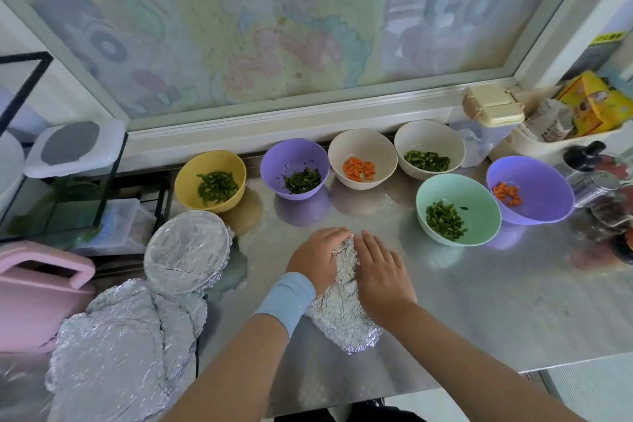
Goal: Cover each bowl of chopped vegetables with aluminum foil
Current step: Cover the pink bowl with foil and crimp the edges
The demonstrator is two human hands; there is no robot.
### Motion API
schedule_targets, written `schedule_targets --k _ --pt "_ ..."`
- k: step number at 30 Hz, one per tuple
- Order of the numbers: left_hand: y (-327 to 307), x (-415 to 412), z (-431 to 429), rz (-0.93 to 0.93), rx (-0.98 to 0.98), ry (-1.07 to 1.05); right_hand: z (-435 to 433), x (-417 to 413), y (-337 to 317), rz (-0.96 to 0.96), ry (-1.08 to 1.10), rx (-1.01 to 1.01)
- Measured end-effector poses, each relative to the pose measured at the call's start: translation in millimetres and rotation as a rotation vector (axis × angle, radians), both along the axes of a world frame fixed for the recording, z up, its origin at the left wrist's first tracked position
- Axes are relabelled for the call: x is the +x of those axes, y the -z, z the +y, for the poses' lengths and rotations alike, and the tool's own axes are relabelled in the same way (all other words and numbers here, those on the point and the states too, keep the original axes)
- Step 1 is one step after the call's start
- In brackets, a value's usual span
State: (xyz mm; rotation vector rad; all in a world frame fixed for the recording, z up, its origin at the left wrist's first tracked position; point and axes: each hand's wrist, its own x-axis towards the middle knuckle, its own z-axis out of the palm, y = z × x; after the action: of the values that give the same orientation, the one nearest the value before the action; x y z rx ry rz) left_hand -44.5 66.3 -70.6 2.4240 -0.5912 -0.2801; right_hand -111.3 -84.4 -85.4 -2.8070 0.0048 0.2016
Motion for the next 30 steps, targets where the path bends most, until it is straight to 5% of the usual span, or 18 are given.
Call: schedule_targets --k 7,14,20,24,30 --pt "13.0 5.2 -2.7 -0.011 -0.033 -0.051 -5.5 2.5 8.8 -0.041 0.086 0.287" --pt "12.3 2.4 1.0 0.235 -0.11 -0.245 -11.9 11.0 11.9 -0.067 0.044 0.388" --pt "10.9 -16.5 -5.7 0.344 -0.224 -0.566 -25.0 35.4 1.3 0.004 -0.123 0.234" --pt "8.3 -30.7 -10.1 0.333 -0.258 -0.774 -33.3 36.1 -7.4 -0.138 -0.04 0.132" --pt "-1.0 -10.4 -5.4 0.074 -0.121 -0.454 -21.0 7.7 -3.9 -0.185 0.017 0.125"
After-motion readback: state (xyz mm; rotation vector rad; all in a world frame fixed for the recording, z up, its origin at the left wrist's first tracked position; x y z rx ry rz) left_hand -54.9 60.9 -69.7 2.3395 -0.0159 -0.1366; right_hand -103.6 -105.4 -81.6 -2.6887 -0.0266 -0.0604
